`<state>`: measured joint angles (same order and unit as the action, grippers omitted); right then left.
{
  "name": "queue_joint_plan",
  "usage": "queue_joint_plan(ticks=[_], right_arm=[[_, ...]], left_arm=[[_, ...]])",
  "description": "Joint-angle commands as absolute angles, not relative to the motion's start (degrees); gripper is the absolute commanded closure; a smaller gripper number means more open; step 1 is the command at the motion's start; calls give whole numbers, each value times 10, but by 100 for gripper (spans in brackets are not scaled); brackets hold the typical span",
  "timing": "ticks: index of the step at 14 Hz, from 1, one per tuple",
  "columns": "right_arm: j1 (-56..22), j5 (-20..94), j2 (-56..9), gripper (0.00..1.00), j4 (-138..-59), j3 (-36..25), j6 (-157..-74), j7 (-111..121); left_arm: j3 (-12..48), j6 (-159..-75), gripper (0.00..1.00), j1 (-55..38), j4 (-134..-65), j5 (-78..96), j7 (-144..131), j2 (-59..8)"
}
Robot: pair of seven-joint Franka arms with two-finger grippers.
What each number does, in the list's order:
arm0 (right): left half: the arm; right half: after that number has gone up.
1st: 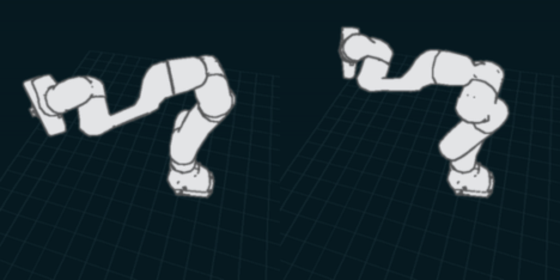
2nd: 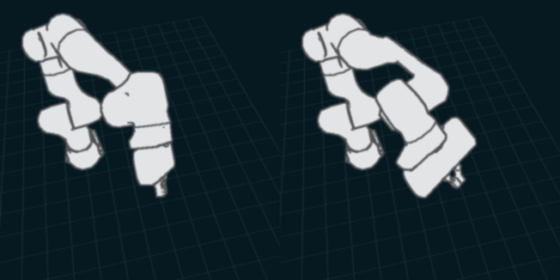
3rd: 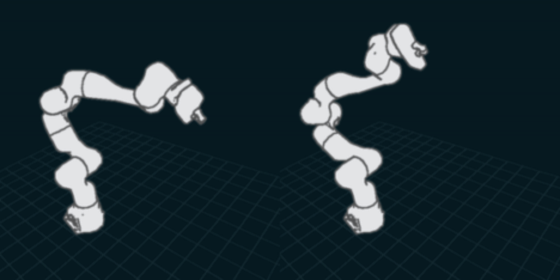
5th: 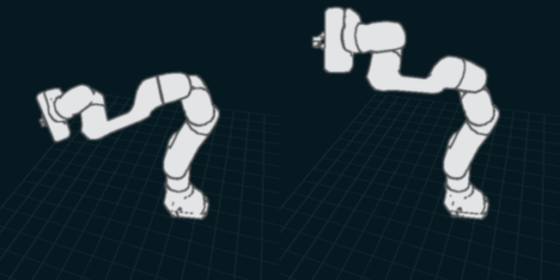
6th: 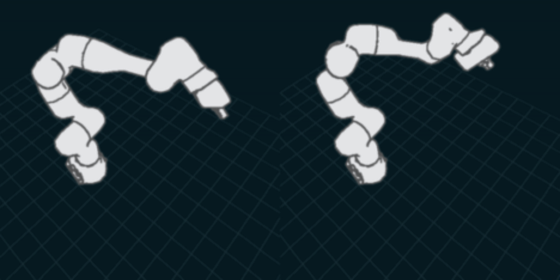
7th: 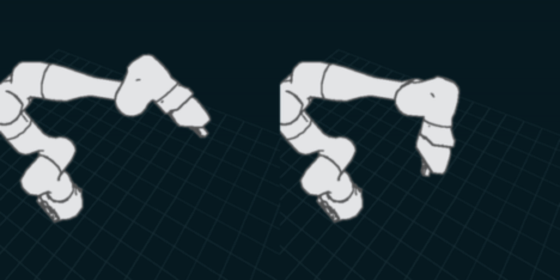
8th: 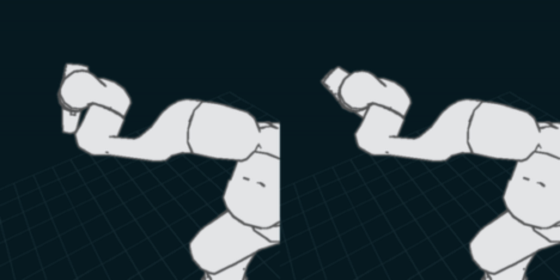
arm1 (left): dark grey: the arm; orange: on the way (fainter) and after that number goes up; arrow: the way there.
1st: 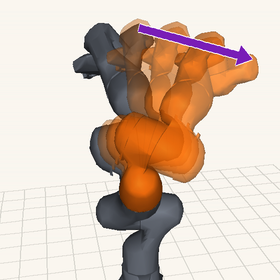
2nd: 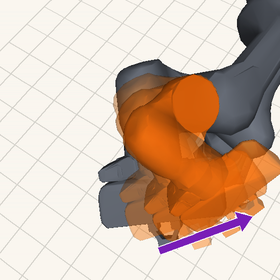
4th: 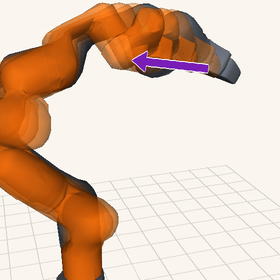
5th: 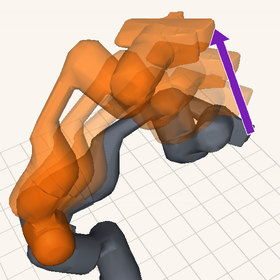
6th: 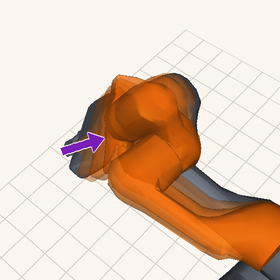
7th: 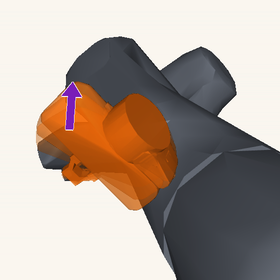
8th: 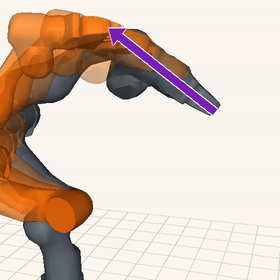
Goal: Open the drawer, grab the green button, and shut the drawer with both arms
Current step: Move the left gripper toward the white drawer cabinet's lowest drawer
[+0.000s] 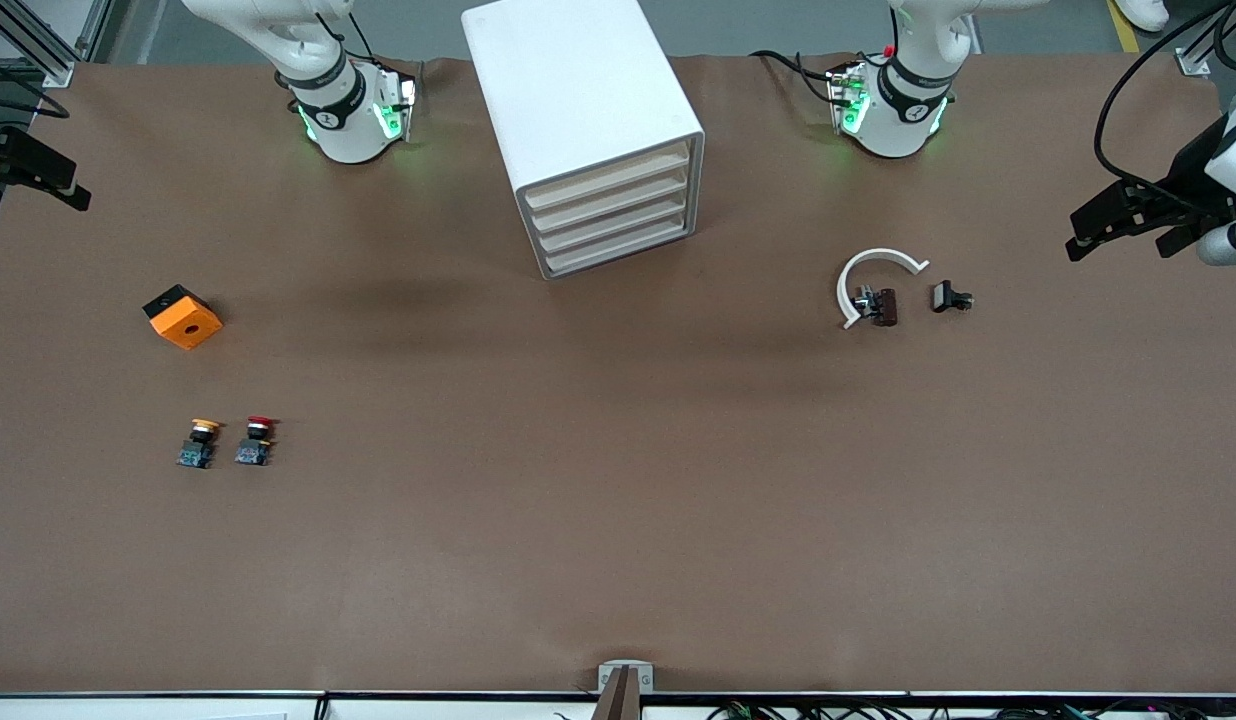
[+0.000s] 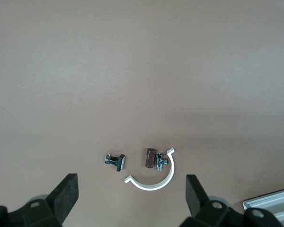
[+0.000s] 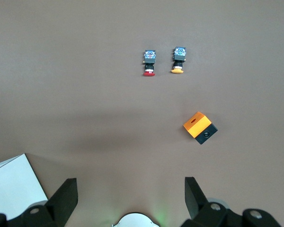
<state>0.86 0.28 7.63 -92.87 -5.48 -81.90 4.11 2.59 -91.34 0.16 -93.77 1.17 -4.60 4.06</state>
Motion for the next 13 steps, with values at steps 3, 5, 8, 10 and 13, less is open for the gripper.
queue_joint_plan(ticks=[3,5,8,10,13], right_arm=[[5,8,92,0,-944,-57,-820,33],[7,8,91,0,-944,-58,-821,33],[7,8,91,0,-944,-59,-820,34],[8,8,91,0,-944,-59,-821,35],[8,8,91,0,-944,-60,-821,35]], left_arm=[[26,-901,0,6,-923,16,-49,33],[24,-902,0,5,-921,15,-48,32],[18,-897,0,9,-923,17,-47,27],[18,-886,0,10,-923,18,-48,26],[19,-889,0,7,-922,18,-52,-17]])
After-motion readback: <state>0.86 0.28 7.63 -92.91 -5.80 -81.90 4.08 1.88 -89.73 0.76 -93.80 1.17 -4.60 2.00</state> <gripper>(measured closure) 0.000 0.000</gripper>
